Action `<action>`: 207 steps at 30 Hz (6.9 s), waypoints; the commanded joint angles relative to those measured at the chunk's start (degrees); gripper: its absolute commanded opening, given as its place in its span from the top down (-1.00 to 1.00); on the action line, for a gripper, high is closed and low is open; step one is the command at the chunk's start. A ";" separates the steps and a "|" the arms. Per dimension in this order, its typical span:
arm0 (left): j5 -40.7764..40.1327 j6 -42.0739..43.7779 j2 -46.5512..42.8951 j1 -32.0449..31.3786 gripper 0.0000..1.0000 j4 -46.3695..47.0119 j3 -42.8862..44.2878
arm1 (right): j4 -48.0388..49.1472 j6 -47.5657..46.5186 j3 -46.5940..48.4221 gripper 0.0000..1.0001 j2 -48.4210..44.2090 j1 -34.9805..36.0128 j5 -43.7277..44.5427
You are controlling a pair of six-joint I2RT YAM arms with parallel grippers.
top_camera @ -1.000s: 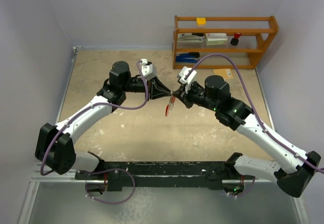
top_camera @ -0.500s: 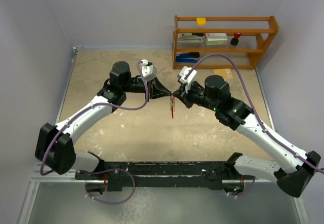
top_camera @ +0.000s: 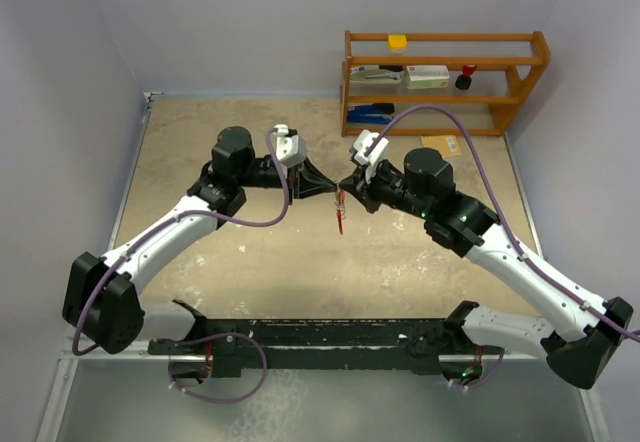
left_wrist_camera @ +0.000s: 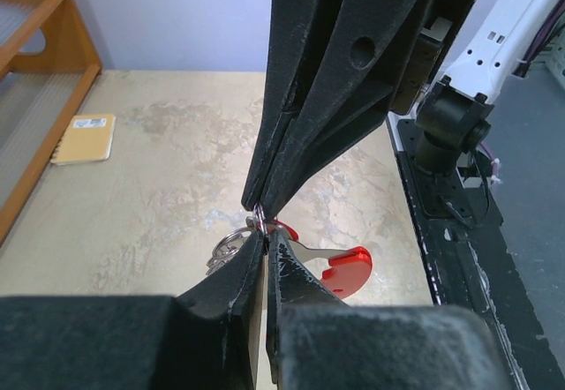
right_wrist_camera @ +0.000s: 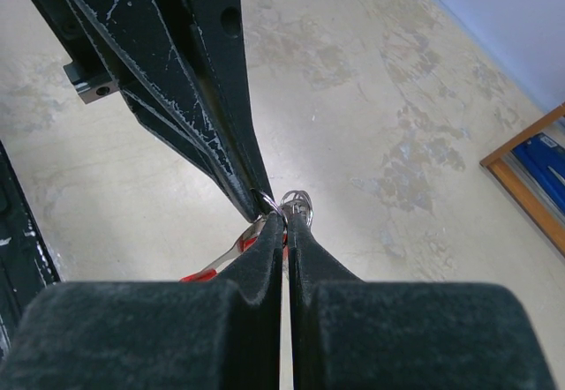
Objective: Remove the keys from the keyring
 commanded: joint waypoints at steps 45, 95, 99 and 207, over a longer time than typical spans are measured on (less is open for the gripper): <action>-2.12 5.30 -7.22 -1.52 0.29 -0.81 -0.03 | 3.12 0.43 -0.26 1.00 -2.28 0.28 -6.35; -2.24 7.77 -6.97 -1.58 0.65 -2.20 -1.00 | 3.65 1.25 -0.45 1.00 -3.70 0.43 -8.83; -2.17 7.59 -7.48 -1.58 0.95 -0.65 -1.60 | 3.81 1.42 -0.54 1.00 -3.81 0.47 -9.25; -44.19 -13.70 5.02 -9.23 0.30 16.12 -13.14 | 3.03 27.77 -28.29 0.01 9.52 -18.16 15.19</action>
